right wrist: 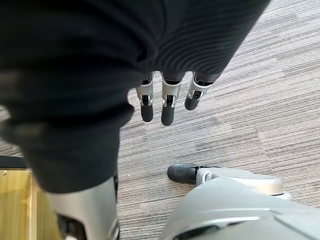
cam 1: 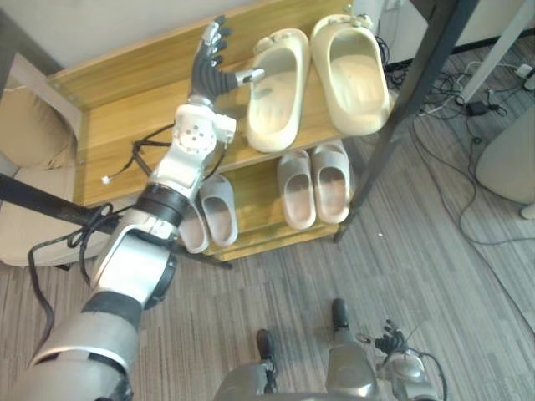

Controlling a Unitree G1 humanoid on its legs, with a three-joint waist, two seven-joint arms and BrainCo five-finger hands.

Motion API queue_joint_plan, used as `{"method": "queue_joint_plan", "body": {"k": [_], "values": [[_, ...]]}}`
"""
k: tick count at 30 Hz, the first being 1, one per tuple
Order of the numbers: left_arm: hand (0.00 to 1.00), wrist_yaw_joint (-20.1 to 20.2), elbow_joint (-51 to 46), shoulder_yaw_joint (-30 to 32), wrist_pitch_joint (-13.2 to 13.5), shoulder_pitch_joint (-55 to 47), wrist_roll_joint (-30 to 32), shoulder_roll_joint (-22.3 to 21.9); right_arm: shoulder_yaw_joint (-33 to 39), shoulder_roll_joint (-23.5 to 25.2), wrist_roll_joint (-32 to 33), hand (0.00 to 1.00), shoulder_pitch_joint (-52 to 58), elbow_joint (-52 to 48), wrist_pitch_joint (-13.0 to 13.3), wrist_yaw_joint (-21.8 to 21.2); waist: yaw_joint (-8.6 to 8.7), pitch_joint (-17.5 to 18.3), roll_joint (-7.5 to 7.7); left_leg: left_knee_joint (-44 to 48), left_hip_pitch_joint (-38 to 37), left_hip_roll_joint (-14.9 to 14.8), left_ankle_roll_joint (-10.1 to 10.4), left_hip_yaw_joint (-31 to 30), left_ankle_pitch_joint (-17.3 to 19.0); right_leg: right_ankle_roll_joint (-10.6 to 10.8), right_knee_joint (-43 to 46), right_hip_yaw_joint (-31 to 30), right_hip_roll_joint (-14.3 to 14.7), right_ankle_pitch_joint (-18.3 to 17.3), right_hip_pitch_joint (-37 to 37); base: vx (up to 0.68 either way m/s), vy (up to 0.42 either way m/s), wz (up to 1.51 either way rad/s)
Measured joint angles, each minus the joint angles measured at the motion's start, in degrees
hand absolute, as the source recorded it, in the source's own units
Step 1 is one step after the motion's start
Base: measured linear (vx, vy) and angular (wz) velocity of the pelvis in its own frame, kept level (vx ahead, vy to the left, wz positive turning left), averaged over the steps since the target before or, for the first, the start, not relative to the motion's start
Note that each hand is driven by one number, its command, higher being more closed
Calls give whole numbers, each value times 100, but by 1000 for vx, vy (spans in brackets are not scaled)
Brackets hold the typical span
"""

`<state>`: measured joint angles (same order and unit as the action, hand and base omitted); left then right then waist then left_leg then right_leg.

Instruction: Organize the slippers on the shoe rack

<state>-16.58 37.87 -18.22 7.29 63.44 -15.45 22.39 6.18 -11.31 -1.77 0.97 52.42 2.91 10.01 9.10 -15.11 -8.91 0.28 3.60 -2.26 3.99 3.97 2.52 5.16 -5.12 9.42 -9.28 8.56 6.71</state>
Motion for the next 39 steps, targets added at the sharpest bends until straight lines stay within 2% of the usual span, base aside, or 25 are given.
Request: {"method": "queue_joint_plan", "body": {"k": [10, 21, 24, 39], "values": [[0, -242, -1305, 333, 209, -1039, -229, -155, -89, 1, -36, 0, 10, 10, -14, 1, -87, 1, 1, -15, -35, -15, 29, -256, -84, -5, -3, 291, 6, -16, -186, -27, -12, 13], [0, -325, -2054, 530, 357, -2563, -972, -396, -245, -23, -58, 0, -102, 15, -70, 5, -367, 12, 11, -147, -51, -51, 80, -518, -185, -40, -9, 591, 32, -50, -293, -13, -11, 12], [0, -315, -2088, 494, 376, -2640, -1016, -598, -250, -19, -61, 0, -129, 17, -72, 6, -446, 25, 35, -147, -57, -51, 82, -541, -208, -39, -9, 619, 32, -51, -313, -5, 0, 3], [0, -121, -2149, -178, 491, -2527, -985, -1209, -409, -13, -66, 0, -181, 96, -131, 21, -458, 100, 105, -213, -82, -73, 96, -593, -218, -32, -43, 715, 48, -102, -356, -8, 0, 4]]}}
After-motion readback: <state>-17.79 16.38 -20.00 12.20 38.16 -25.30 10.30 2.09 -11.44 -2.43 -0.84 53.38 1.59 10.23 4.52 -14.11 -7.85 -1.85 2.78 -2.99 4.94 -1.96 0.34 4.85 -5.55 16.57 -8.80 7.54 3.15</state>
